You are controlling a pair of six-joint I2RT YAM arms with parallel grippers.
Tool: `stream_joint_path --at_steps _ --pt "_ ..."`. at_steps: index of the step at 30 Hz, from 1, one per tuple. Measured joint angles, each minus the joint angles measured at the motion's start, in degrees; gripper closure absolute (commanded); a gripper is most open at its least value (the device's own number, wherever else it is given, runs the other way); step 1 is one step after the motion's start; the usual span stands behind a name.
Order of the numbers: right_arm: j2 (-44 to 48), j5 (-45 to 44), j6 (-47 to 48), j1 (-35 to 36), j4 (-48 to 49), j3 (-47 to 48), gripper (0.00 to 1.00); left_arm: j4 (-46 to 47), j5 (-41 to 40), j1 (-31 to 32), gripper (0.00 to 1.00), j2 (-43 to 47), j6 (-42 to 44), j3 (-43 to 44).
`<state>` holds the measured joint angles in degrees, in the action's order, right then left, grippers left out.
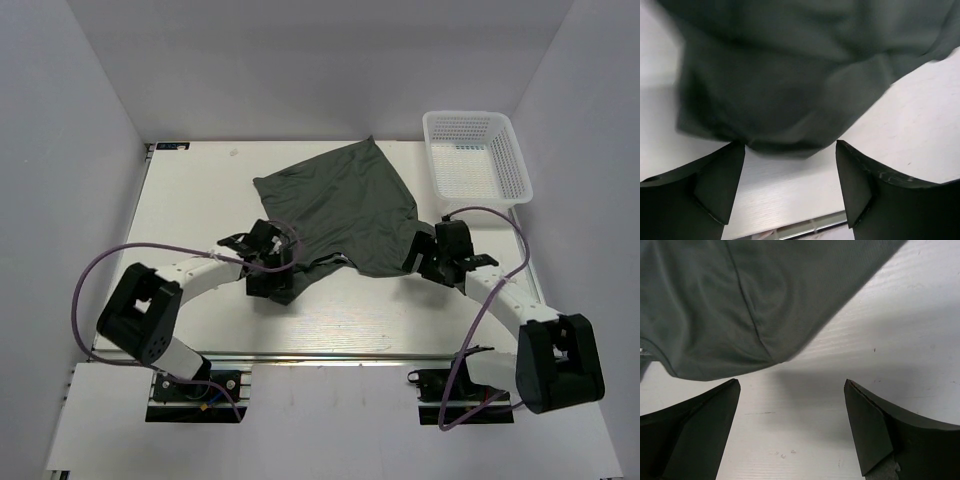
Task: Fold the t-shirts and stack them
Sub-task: Flatten out the tshirt
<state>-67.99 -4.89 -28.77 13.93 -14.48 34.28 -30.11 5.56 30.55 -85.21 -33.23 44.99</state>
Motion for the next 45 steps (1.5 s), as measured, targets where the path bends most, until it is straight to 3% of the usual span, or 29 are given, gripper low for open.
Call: stream_joint_path --at_steps 7,10,11,12,15,16,17,18,27,34,39,42,45 --pt "-8.8 1.6 -2.2 0.0 3.1 0.7 0.20 -2.3 -6.7 5.6 0.43 -7.5 -0.5 7.3" --pt "-11.5 2.9 -3.0 0.0 6.1 2.1 0.23 -3.0 -9.2 7.1 0.61 -8.3 -0.7 7.9" --pt "-12.4 3.5 -3.3 0.0 7.0 2.7 0.24 -3.0 -9.7 7.5 0.72 -8.4 -0.8 8.0" --pt "-13.4 4.0 -3.7 0.0 8.0 3.1 0.27 -3.1 -10.4 7.9 0.77 -8.5 -0.9 8.0" --pt "-16.4 5.3 -4.7 0.0 10.1 4.4 0.56 -3.5 -11.8 8.7 0.99 -8.7 -1.4 8.2" --pt "-17.2 5.7 -5.1 0.0 10.6 4.8 0.65 -3.8 -12.3 8.9 1.00 -8.7 -1.5 8.2" --pt "-18.3 6.1 -5.7 0.0 11.1 5.1 0.89 -4.1 -12.7 9.2 1.00 -8.7 -1.6 8.3" --pt "-18.8 6.5 -5.9 0.0 11.5 5.3 1.00 -4.5 -13.2 9.4 1.00 -8.6 -1.7 8.4" --pt "-17.3 6.4 -6.5 0.0 6.0 9.6 1.00 -10.5 -15.9 10.8 1.00 -3.7 -1.0 10.0" --pt "-5.7 2.0 -3.4 0.0 -1.6 20.0 1.00 -11.3 -17.2 11.3 1.00 9.0 -0.2 14.0" --pt "2.9 -2.8 -2.6 0.0 -6.6 20.7 1.00 -11.0 -16.5 11.6 0.99 16.4 -0.5 11.0" --pt "5.0 -6.0 -2.7 -0.1 -10.0 18.4 1.00 -10.9 -13.3 11.6 0.90 17.6 -0.8 5.8" --pt "4.7 -9.7 -3.4 -0.3 -14.3 15.1 0.91 -11.5 -8.0 12.1 0.75 16.2 -1.0 0.2"
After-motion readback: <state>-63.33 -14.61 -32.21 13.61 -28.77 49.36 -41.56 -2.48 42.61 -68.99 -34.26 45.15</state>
